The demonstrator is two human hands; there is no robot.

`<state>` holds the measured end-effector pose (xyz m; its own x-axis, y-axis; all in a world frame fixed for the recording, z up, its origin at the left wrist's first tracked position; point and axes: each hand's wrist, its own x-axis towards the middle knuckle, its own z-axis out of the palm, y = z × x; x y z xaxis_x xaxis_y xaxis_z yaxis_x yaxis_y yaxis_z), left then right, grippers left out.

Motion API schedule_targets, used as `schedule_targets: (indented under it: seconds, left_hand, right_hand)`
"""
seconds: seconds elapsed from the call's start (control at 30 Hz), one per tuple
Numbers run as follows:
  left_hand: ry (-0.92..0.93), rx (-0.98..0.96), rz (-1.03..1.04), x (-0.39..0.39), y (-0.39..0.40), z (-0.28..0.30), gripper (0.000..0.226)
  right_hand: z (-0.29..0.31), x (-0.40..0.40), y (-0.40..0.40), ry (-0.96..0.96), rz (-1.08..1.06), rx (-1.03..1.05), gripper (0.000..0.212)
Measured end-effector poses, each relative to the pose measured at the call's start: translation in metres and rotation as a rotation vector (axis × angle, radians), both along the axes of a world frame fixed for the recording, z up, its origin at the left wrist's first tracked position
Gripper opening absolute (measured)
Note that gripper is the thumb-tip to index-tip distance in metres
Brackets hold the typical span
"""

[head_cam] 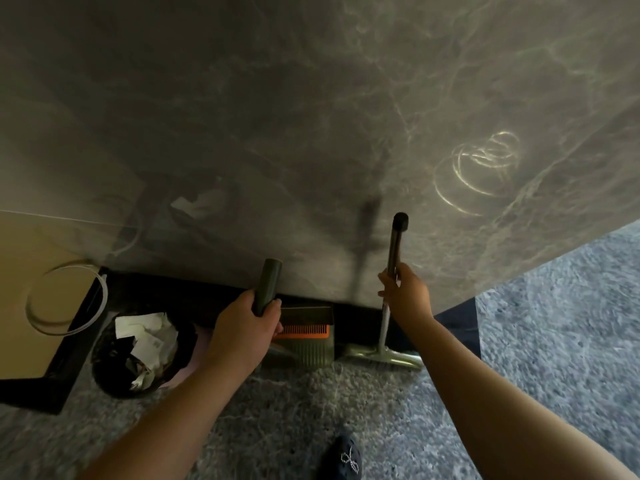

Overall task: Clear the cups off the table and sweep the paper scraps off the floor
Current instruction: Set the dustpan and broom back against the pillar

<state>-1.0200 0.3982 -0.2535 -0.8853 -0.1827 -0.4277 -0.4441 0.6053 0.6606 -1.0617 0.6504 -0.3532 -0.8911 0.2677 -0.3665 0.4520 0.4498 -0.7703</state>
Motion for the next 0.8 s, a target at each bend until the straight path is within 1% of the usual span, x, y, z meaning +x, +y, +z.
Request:
schedule_targets:
  seconds: [0.03, 0.17, 0.3, 0.43, 0.57, 0.63, 0.73, 0.8]
  left_hand:
    - [0.003, -0.003, 0.001, 0.0, 0.001, 0.0, 0.022]
    - [-0.006, 0.037, 0.021, -0.001, -0.001, 0.0, 0.019]
    - [-0.009, 0.046, 0.026, -0.004, -0.001, 0.002, 0.019]
    - [0.004, 0.065, 0.026, -0.008, -0.001, 0.004, 0.014]
    - [0.011, 0.093, 0.029, -0.007, -0.004, 0.004, 0.009]
    - [0.006, 0.102, 0.017, -0.006, -0.007, 0.003, 0.007]
    - [0.005, 0.117, -0.001, -0.004, -0.008, 0.002, 0.008]
    - [0.012, 0.12, -0.004, -0.004, -0.006, 0.003, 0.009]
  right_hand:
    - [-0.002, -0.003, -0.002, -0.009, -0.008, -0.032, 0.016]
    - [-0.004, -0.007, -0.003, -0.035, 0.03, 0.003, 0.014]
    - [0.003, -0.013, 0.01, -0.051, 0.016, 0.032, 0.03]
    - [-0.005, -0.021, 0.016, -0.114, 0.041, -0.007, 0.034]
    - [-0.033, -0.014, 0.017, -0.186, -0.006, -0.071, 0.032]
    - [-0.04, -0.01, 0.016, -0.163, -0.046, -0.116, 0.03]
    - [-0.044, -0.013, 0.018, -0.121, -0.124, -0.162, 0.032]
    - [-0.046, -0.017, 0.02, -0.123, -0.135, -0.186, 0.033]
